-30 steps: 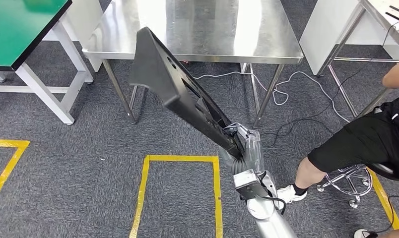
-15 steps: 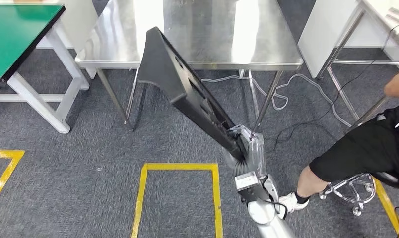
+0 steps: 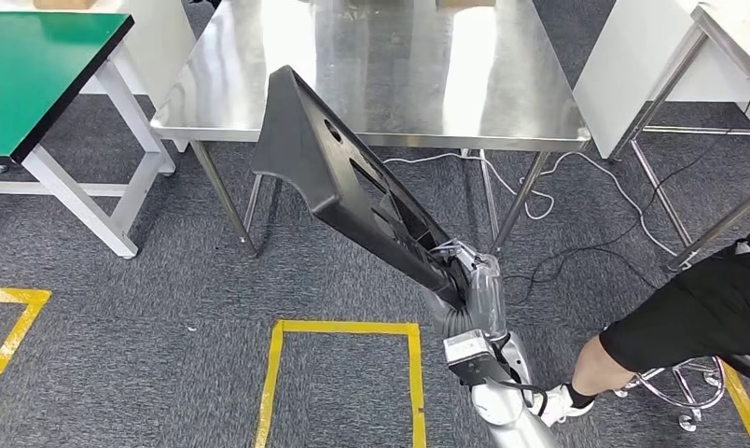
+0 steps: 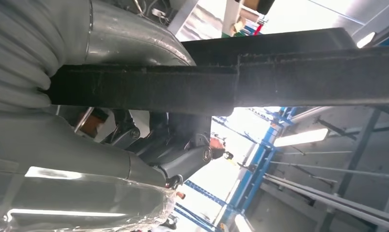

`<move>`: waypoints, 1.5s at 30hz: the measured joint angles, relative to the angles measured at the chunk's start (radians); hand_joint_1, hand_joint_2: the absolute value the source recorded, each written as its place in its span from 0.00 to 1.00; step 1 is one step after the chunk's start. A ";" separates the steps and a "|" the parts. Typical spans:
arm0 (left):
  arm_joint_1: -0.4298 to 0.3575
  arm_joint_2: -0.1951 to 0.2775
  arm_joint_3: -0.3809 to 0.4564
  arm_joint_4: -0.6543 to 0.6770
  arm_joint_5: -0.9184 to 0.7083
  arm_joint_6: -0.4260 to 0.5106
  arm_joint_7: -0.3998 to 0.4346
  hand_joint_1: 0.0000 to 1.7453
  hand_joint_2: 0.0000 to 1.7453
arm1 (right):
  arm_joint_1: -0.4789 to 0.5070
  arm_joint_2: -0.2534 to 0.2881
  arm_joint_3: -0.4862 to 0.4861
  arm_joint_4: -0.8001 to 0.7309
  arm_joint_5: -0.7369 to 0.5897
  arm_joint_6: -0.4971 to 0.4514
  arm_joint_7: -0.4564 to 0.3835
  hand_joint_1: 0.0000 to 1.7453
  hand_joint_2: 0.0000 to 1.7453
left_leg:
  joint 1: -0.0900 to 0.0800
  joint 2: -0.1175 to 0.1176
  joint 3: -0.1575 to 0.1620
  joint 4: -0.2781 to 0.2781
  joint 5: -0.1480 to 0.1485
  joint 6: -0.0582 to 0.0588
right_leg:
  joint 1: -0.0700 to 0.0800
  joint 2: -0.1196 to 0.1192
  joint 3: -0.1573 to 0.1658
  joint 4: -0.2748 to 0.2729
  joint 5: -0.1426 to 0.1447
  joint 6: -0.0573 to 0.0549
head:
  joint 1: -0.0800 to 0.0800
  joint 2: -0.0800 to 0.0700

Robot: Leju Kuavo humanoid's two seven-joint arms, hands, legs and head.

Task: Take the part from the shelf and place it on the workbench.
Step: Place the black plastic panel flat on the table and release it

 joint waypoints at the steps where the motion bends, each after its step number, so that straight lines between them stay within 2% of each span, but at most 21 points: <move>1: -0.001 0.000 0.000 0.000 0.000 0.003 0.002 0.00 1.00 | 0.002 -0.001 0.000 -0.002 0.000 0.000 0.000 0.98 1.00 | -0.001 0.000 0.002 0.004 -0.004 -0.005 | 0.001 0.001 0.005 -0.002 -0.005 -0.017 | -0.001 0.000; 4: -0.001 0.001 0.000 0.000 0.000 0.008 0.005 0.00 1.00 | 0.006 0.000 -0.001 -0.010 -0.002 -0.001 0.000 0.98 1.00 | 0.005 0.006 -0.012 0.051 -0.022 -0.020 | -0.007 0.005 0.030 -0.004 -0.003 -0.048 | -0.002 0.000; 6: -0.002 0.000 0.000 0.000 -0.001 0.009 0.005 0.00 1.00 | 0.006 0.001 -0.002 -0.013 -0.002 -0.001 -0.001 0.98 1.00 | 0.011 0.010 -0.075 0.162 -0.057 -0.033 | -0.007 0.005 0.045 -0.005 -0.013 -0.061 | -0.003 0.000; 8: -0.001 0.000 -0.001 0.000 -0.001 0.009 0.005 0.00 1.00 | 0.009 0.002 -0.001 -0.015 -0.002 -0.001 -0.001 0.98 1.00 | 0.017 0.012 -0.159 0.281 -0.102 -0.042 | -0.003 0.007 0.058 -0.005 -0.026 -0.065 | -0.004 0.000; 10: 0.001 0.000 0.000 0.000 -0.001 0.009 0.005 0.00 1.00 | 0.012 0.002 -0.001 -0.015 -0.002 -0.001 0.000 0.98 1.00 | 0.019 0.012 -0.192 0.285 -0.092 -0.042 | 0.000 0.010 0.078 -0.005 -0.043 -0.063 | -0.005 0.000; 14: 0.002 0.002 -0.001 0.000 -0.001 0.010 0.006 0.00 1.00 | 0.012 0.003 -0.002 -0.015 -0.002 -0.001 -0.001 0.98 1.00 | 0.005 0.012 -0.124 0.062 0.062 -0.004 | 0.006 0.012 0.119 -0.009 -0.080 -0.052 | -0.003 0.000; 19: 0.002 0.002 -0.001 -0.001 -0.001 0.012 0.005 0.00 1.00 | 0.011 0.004 -0.002 -0.024 -0.001 -0.001 0.000 0.98 1.00 | -0.006 0.008 -0.060 -0.003 0.065 0.032 | 0.015 0.012 0.144 0.018 -0.083 -0.011 | -0.001 0.000; 20: 0.001 0.002 -0.001 -0.001 -0.001 0.012 0.005 0.00 1.00 | 0.009 0.004 -0.002 -0.026 -0.001 -0.001 0.000 0.98 1.00 | -0.004 0.007 -0.045 -0.008 0.065 0.037 | 0.015 0.012 0.124 0.055 -0.090 -0.012 | 0.000 0.000; 23: 0.001 0.001 -0.001 -0.001 -0.001 0.012 0.005 0.00 1.00 | 0.012 0.002 -0.002 -0.027 -0.001 -0.001 0.001 0.98 1.00 | -0.003 0.005 -0.029 -0.010 0.048 0.041 | 0.008 0.011 -0.012 0.235 -0.145 -0.020 | 0.002 0.000; 25: 0.003 0.000 -0.001 -0.001 -0.002 0.012 0.006 0.00 1.00 | 0.019 0.000 -0.002 -0.027 -0.001 0.000 0.002 0.98 1.00 | -0.003 0.001 -0.011 -0.010 0.029 0.037 | 0.004 0.011 -0.070 0.254 -0.170 -0.012 | 0.002 0.000; 26: 0.004 -0.002 -0.001 -0.001 -0.002 0.012 0.006 0.00 1.00 | 0.020 -0.001 -0.002 -0.027 -0.001 0.000 0.002 0.98 1.00 | -0.002 0.000 0.002 -0.010 0.018 0.033 | 0.001 0.009 -0.070 0.211 -0.151 0.002 | 0.002 0.000; 28: 0.004 -0.004 -0.001 0.000 -0.002 0.011 0.006 0.00 1.00 | 0.021 -0.003 -0.002 -0.027 -0.002 0.000 0.002 0.98 1.00 | -0.003 -0.002 0.027 -0.008 -0.005 0.024 | -0.006 0.001 -0.041 0.081 -0.058 0.035 | 0.002 0.000; 29: 0.004 -0.004 -0.001 0.000 -0.002 0.011 0.006 0.00 1.00 | 0.021 -0.004 -0.002 -0.027 -0.002 0.000 0.002 0.98 1.00 | -0.004 -0.003 0.035 -0.008 -0.017 0.018 | -0.006 -0.005 -0.026 0.034 -0.020 0.037 | 0.002 0.000; 31: 0.003 -0.004 -0.001 0.000 -0.003 0.008 0.006 0.00 1.00 | 0.022 -0.004 -0.002 -0.029 -0.002 0.000 0.002 0.98 1.00 | -0.007 -0.002 0.047 -0.004 -0.035 0.005 | -0.003 -0.011 -0.010 0.004 0.014 0.011 | 0.001 0.000; 32: 0.003 -0.004 -0.001 0.000 -0.004 0.006 0.005 0.00 1.00 | 0.023 -0.004 -0.002 -0.030 -0.002 0.000 0.002 0.98 1.00 | -0.006 0.000 0.051 0.001 -0.039 0.000 | -0.003 -0.008 0.000 0.002 0.011 -0.010 | 0.000 0.000; 34: 0.002 -0.003 -0.001 0.000 -0.007 0.002 0.003 0.00 1.00 | 0.026 -0.004 -0.004 -0.035 -0.002 0.000 0.003 0.98 1.00 | -0.001 0.005 0.040 0.044 -0.041 -0.010 | -0.008 -0.002 0.018 0.000 0.007 -0.037 | -0.002 0.000; 37: 0.002 -0.003 -0.001 0.000 -0.008 0.000 0.002 0.00 1.00 | 0.029 -0.004 -0.006 -0.038 -0.001 0.000 0.002 0.98 1.00 | 0.010 0.010 -0.068 0.214 -0.083 -0.027 | -0.008 0.000 0.046 -0.002 -0.012 -0.060 | -0.003 0.000; 39: 0.003 -0.003 -0.001 0.000 -0.008 0.000 0.002 0.00 1.00 | 0.033 -0.004 -0.006 -0.038 0.000 0.000 0.002 0.98 1.00 | 0.016 0.011 -0.150 0.301 -0.134 -0.037 | -0.007 0.003 0.065 -0.002 -0.031 -0.063 | -0.004 0.000; 40: 0.004 -0.003 -0.001 0.000 -0.008 0.000 0.002 0.00 1.00 | 0.035 -0.004 -0.006 -0.038 0.000 0.000 0.002 0.98 1.00 | 0.018 0.012 -0.172 0.303 -0.143 -0.039 | -0.006 0.005 0.078 -0.002 -0.041 -0.061 | -0.004 0.000; 42: 0.004 -0.002 -0.001 0.000 -0.008 0.000 0.002 0.00 1.00 | 0.037 -0.004 -0.006 -0.038 0.000 0.000 0.002 0.98 1.00 | 0.019 0.012 -0.171 0.221 -0.091 -0.033 | -0.006 0.007 0.109 -0.003 -0.065 -0.056 | -0.004 0.000; 45: 0.006 0.000 -0.001 0.000 -0.008 0.000 0.002 0.00 1.00 | 0.036 -0.004 -0.007 -0.039 -0.001 0.000 0.002 0.98 1.00 | 0.009 0.012 -0.135 0.060 0.058 -0.007 | 0.000 0.010 0.142 -0.008 -0.100 -0.044 | -0.005 0.000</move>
